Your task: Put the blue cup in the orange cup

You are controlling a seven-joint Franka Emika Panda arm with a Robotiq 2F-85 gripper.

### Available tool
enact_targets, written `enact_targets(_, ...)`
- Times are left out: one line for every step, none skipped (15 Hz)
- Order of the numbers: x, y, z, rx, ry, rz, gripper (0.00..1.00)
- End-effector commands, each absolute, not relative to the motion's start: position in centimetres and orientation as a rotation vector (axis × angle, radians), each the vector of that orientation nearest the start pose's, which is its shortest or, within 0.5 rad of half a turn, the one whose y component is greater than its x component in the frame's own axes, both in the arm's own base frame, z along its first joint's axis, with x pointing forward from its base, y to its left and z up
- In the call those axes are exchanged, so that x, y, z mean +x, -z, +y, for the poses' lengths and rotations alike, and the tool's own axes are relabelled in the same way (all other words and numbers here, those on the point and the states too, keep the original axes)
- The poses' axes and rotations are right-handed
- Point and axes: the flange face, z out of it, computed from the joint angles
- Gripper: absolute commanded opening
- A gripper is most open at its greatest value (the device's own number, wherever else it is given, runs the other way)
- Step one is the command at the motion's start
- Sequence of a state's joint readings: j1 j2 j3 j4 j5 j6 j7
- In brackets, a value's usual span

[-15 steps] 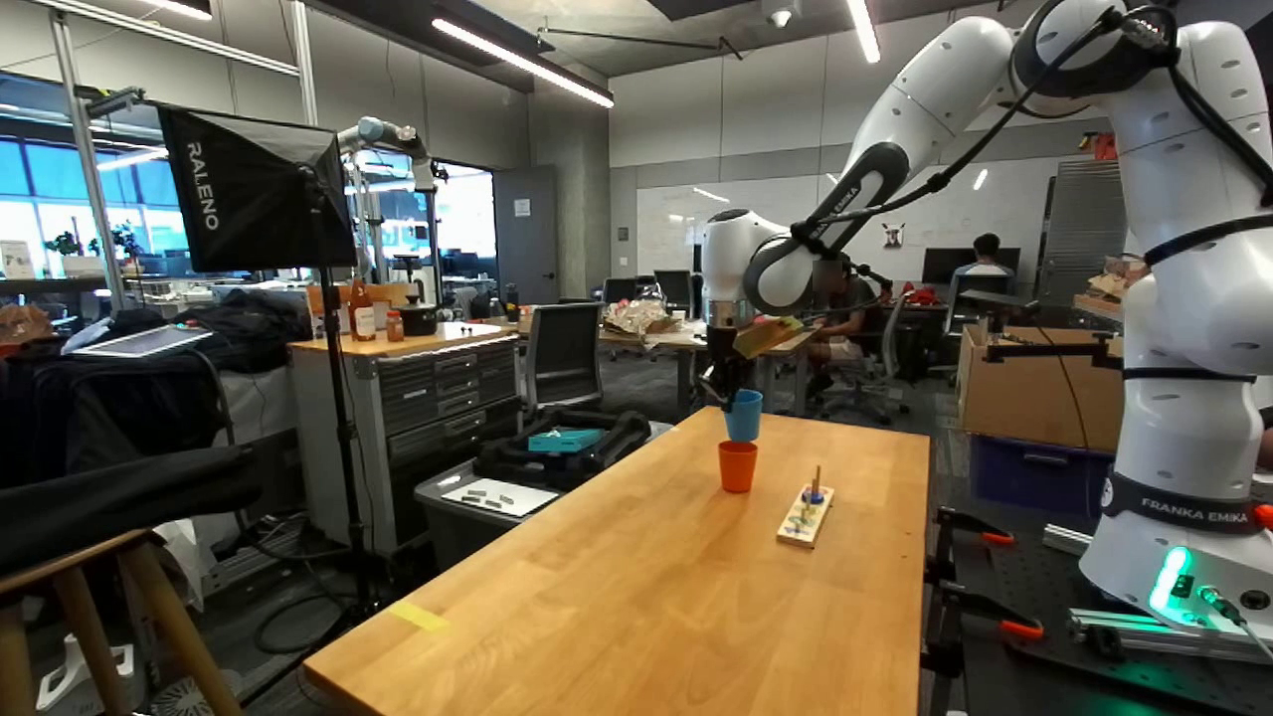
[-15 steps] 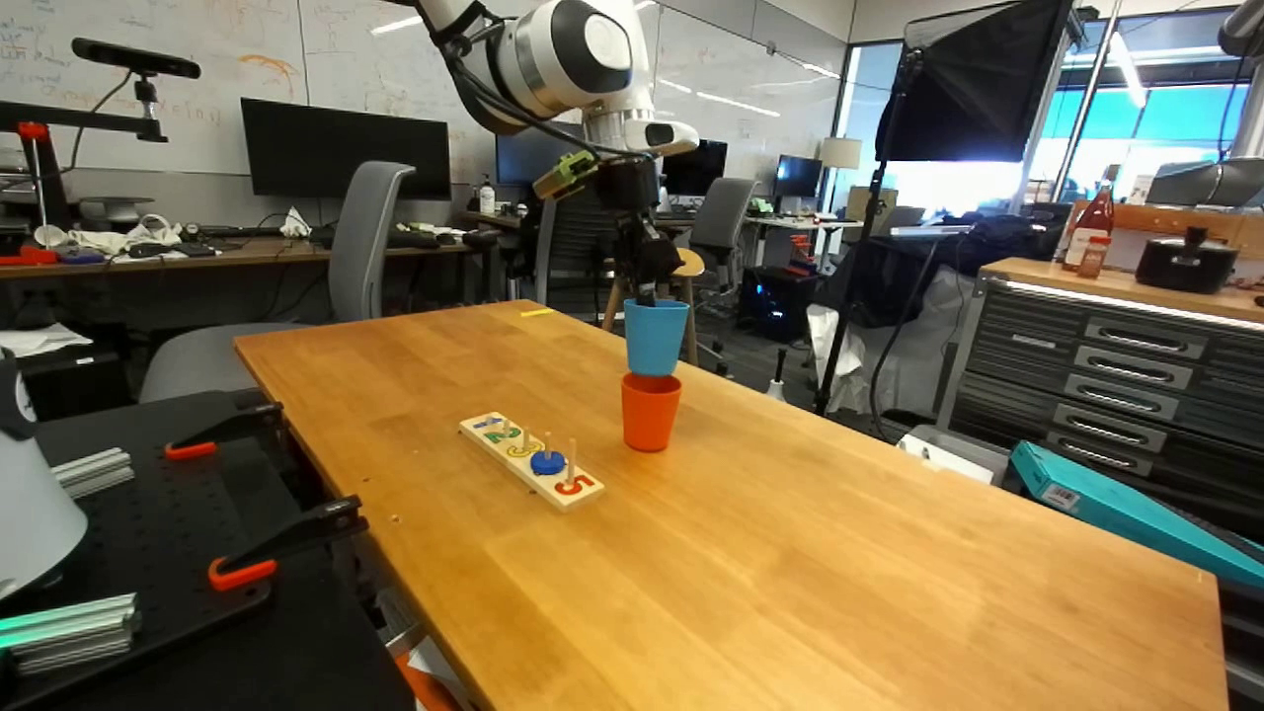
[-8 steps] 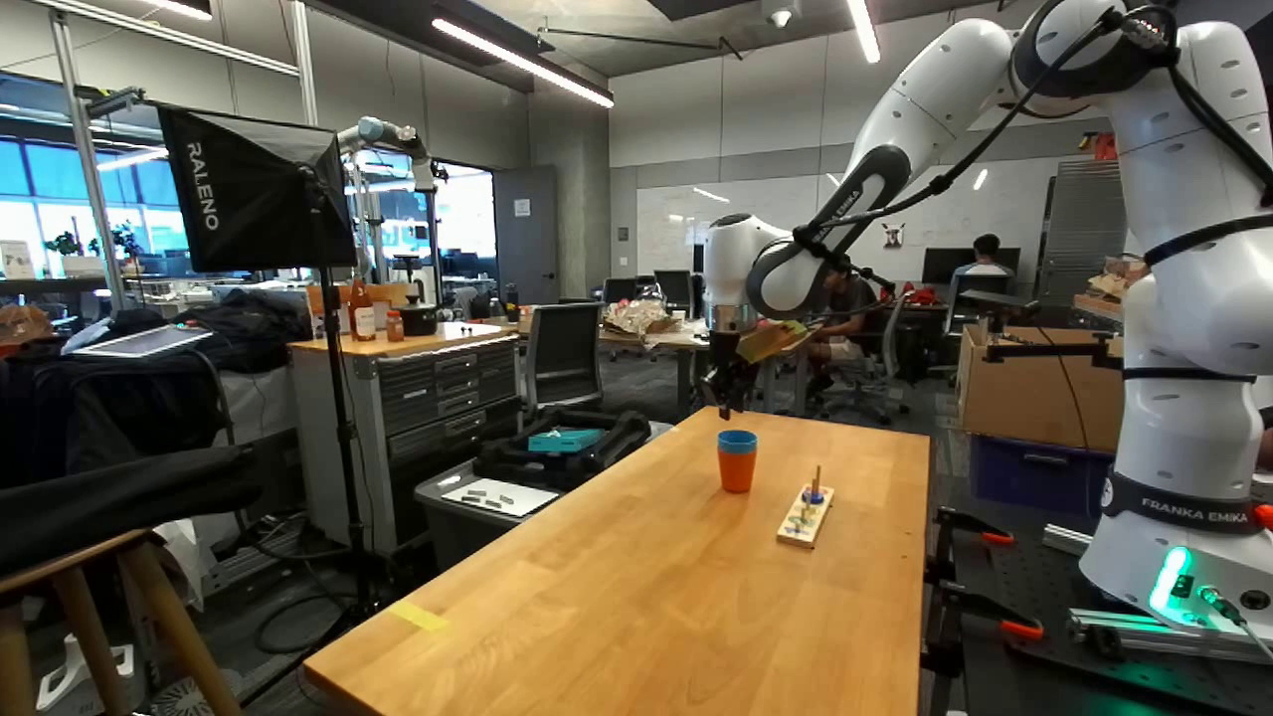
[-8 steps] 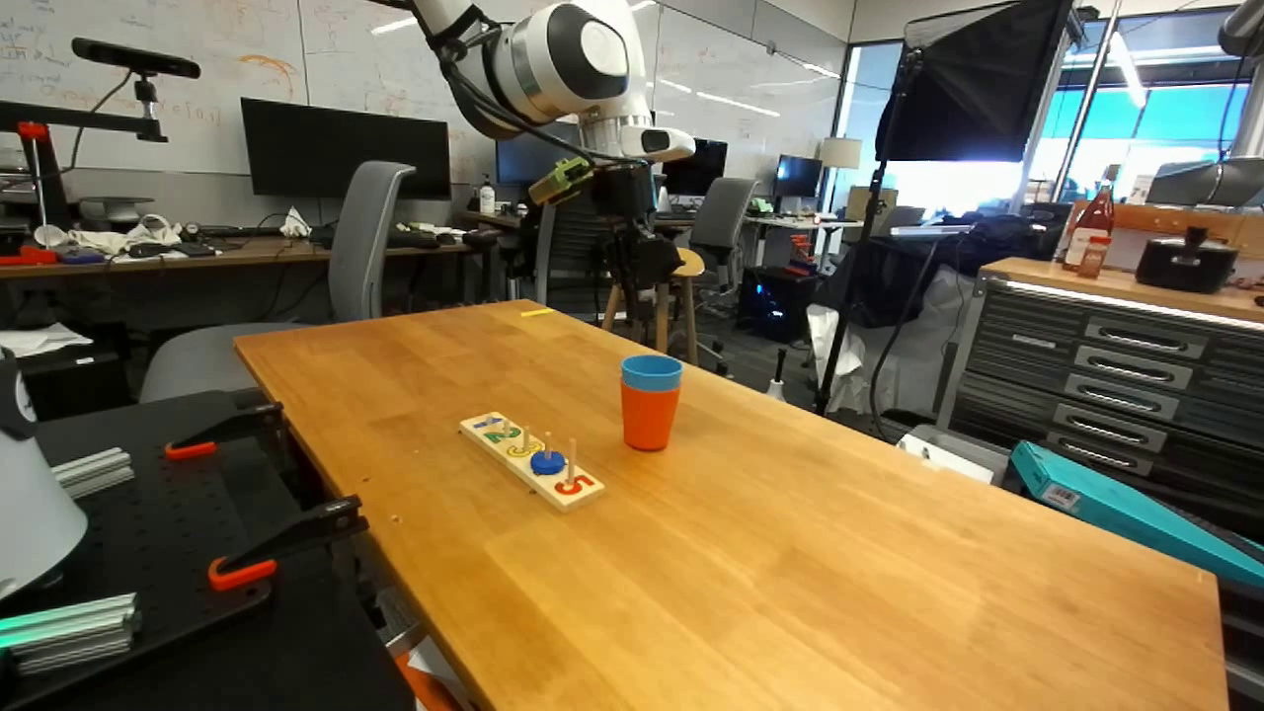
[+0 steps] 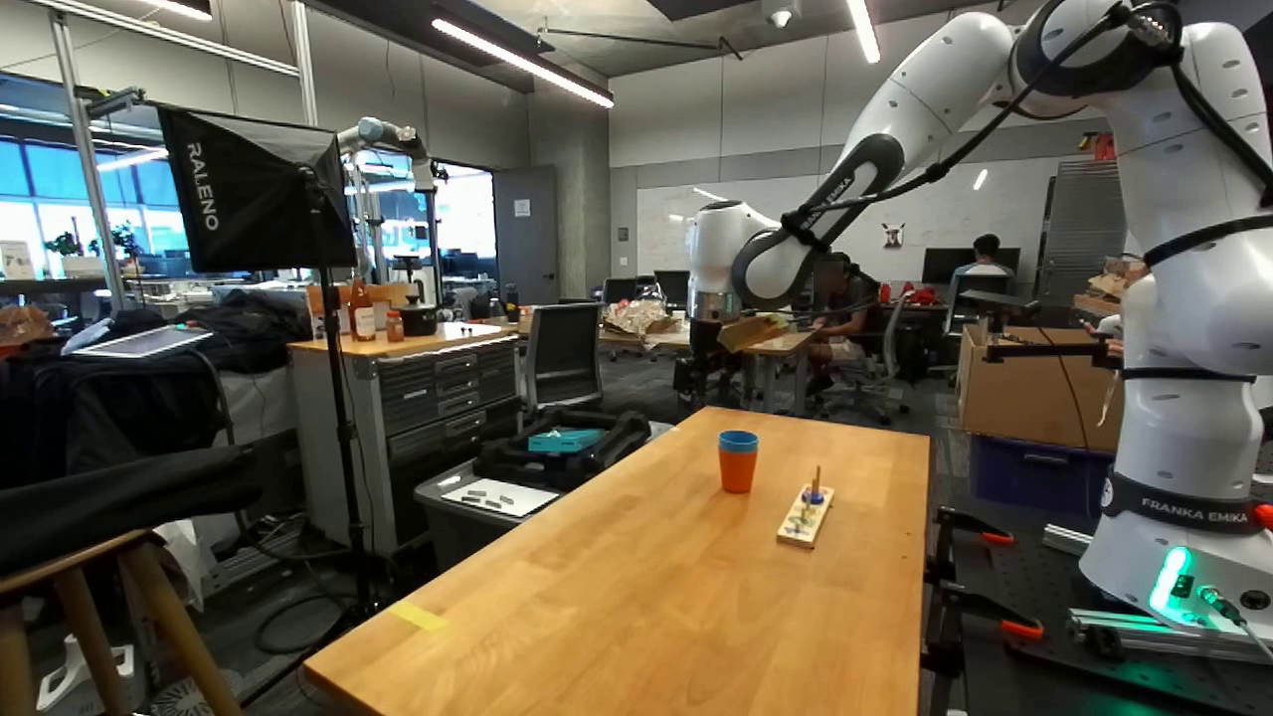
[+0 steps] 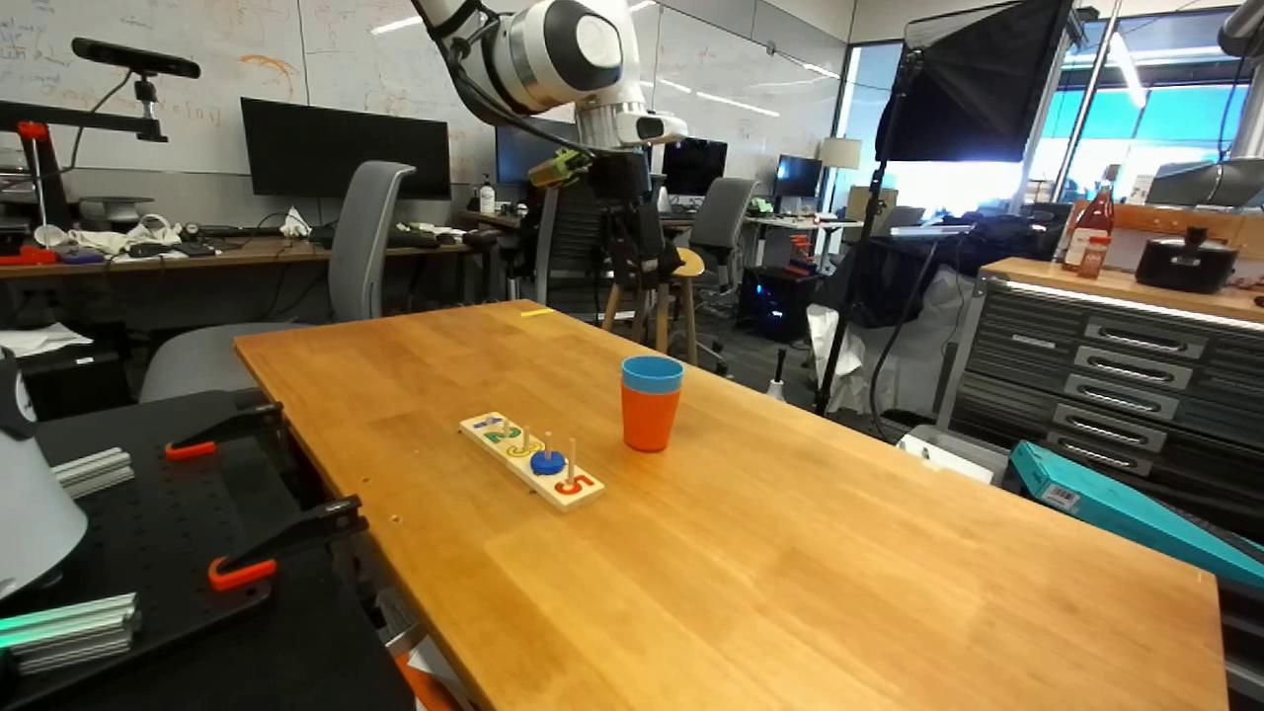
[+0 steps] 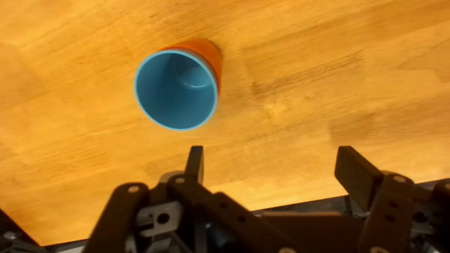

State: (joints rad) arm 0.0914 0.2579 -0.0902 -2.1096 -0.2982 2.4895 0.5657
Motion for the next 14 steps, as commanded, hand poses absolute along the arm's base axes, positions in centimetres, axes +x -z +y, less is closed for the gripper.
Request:
enact_targets(61.0,-31.7,3.7,-3.176,0.192,0.452,1.0)
enact_targets(61.6,-31.9,4.6,-3.157,0.155,0.429,1.0)
enact_targets(62.1,-32.0,5.3,-3.145,0.127,0.413,1.0)
enact_targets(62.8,-32.2,5.9,-3.137,0.101,0.399,1.0)
enact_targets(63.4,-32.2,6.3,-3.133,0.084,0.388,1.0)
enact_targets(64.1,-32.4,6.6,-3.133,0.085,0.376,1.0)
enact_targets(64.9,-32.7,6.8,-3.135,0.086,0.36,1.0)
enact_targets(65.7,-32.9,6.9,-3.133,0.092,0.34,1.0)
enact_targets(66.4,-33.2,7.0,-3.133,0.092,0.32,1.0)
enact_targets(67.1,-33.4,7.1,-3.132,0.096,0.305,1.0)
enact_targets(67.6,-33.6,7.1,-3.137,0.101,0.292,1.0)
enact_targets(68.1,-33.8,7.2,-3.143,0.107,0.287,1.0)
enact_targets(68.6,-34.0,7.2,-3.159,0.128,0.303,1.0)
enact_targets(66.8,-33.5,6.9,-3.153,0.131,0.319,1.0)
